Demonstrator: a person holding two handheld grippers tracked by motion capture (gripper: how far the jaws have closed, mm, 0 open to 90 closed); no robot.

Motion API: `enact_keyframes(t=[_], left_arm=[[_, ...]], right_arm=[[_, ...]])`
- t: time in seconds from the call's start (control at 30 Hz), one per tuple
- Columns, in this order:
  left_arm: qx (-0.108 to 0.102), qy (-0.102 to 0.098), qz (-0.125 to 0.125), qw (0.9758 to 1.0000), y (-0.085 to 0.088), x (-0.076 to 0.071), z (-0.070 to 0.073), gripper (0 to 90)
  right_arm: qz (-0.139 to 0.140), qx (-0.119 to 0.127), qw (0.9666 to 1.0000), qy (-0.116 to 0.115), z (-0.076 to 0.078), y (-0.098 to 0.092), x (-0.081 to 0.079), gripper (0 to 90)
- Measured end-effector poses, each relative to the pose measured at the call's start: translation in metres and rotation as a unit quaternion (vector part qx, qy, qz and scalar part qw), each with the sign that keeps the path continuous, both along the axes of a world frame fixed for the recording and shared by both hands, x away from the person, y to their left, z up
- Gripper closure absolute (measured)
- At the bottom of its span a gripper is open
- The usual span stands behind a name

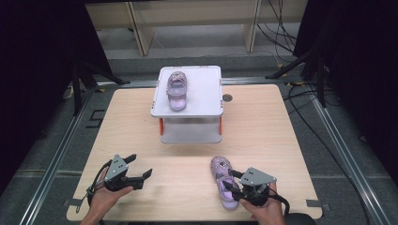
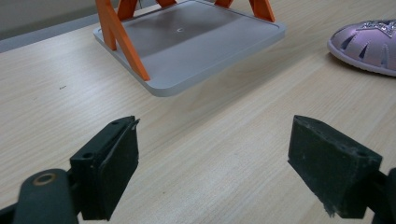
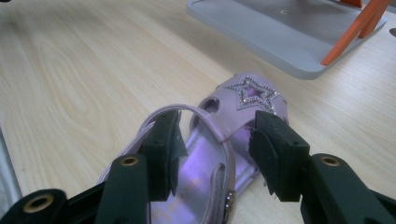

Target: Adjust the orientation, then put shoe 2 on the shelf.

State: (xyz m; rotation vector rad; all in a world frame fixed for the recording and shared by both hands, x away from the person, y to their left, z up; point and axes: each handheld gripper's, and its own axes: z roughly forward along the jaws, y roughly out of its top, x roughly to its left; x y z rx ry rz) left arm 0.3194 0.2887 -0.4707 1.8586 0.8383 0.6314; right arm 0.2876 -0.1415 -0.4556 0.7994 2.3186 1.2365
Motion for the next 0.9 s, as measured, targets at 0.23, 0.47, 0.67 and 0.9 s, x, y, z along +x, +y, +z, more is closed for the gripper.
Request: enact_keyframes(t=[0.23,0.47,0.67,0.9], left_arm=[[0.009,-0.001,-0.003,1.0,0.0,0.001,0.0,15.8],[0.002,0.002,-0.001,1.0,-0.002,0.001,-0.001,15.8],[0.01,0.0,-0.003,0.9999,-0.002,0.001,0.0,15.9],[0.005,0.007,-0.002,1.0,-0.002,0.0,0.0,15.9]], right_arm=[[-0.007,-0.006,0.9999,0.014,-0.004,0.005,0.001,51.5],[-0.002,-0.016,0.9998,0.011,-0.006,0.01,0.005,50.9],[-0.009,-0.026,0.9995,0.015,-0.007,0.013,0.008,50.8],[-0.009,-0.032,0.9994,0.005,-0.007,0.017,0.012,63.1]])
